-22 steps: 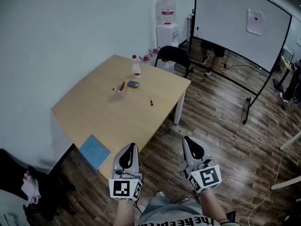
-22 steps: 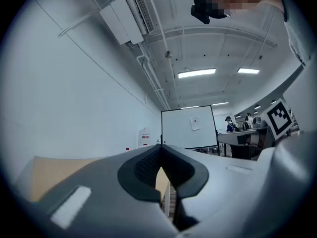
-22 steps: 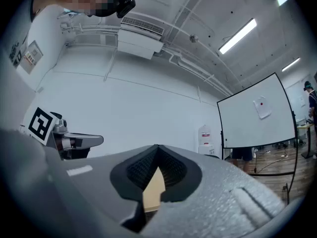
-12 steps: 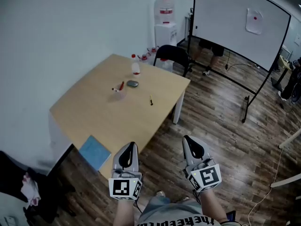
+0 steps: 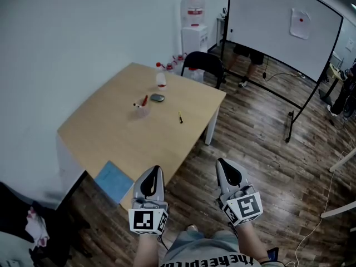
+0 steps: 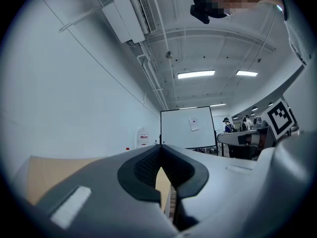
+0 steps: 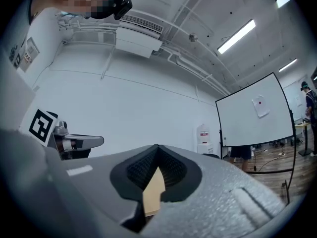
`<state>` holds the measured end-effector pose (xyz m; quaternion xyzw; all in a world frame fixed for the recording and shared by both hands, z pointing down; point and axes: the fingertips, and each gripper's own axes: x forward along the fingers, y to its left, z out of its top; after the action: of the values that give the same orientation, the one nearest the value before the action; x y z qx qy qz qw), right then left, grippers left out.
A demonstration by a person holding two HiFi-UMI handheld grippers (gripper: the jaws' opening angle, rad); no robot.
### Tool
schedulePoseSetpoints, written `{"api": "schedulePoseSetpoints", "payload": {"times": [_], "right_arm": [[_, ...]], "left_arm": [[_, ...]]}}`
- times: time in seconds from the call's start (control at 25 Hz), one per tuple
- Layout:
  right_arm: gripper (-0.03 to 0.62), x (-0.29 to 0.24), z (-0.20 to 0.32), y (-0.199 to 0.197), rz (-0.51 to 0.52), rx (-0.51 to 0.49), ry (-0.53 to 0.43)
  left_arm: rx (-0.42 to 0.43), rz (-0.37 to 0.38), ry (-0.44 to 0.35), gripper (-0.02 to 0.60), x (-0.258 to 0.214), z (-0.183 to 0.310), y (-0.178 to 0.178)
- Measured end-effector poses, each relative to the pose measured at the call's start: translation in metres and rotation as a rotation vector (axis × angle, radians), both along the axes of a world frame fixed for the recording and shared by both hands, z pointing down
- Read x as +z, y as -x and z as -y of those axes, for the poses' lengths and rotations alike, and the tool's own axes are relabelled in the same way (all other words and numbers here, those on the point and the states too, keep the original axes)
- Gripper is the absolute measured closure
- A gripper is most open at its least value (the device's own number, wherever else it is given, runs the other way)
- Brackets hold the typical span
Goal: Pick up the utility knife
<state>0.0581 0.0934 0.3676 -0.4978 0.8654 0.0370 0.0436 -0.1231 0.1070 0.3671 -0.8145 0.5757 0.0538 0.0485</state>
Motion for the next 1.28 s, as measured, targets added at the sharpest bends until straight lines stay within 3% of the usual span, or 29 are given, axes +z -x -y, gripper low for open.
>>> {"api": "schedulePoseSetpoints", "payload": {"times": [0.56,1.28], "right_arm": [[0.592,0.008,0.013,0.0,-0.02,0.021,0.013],[0.592,-0.009,0.128,-0.014,-0.014,-0.059,-0.025]], "left_arm": [[0.025,-0.012,0.011,0.561,0.007,0.022,0.0],[-0.049,-0.02,-0.014,0.561,-0.004,0.122,-0.014]]}}
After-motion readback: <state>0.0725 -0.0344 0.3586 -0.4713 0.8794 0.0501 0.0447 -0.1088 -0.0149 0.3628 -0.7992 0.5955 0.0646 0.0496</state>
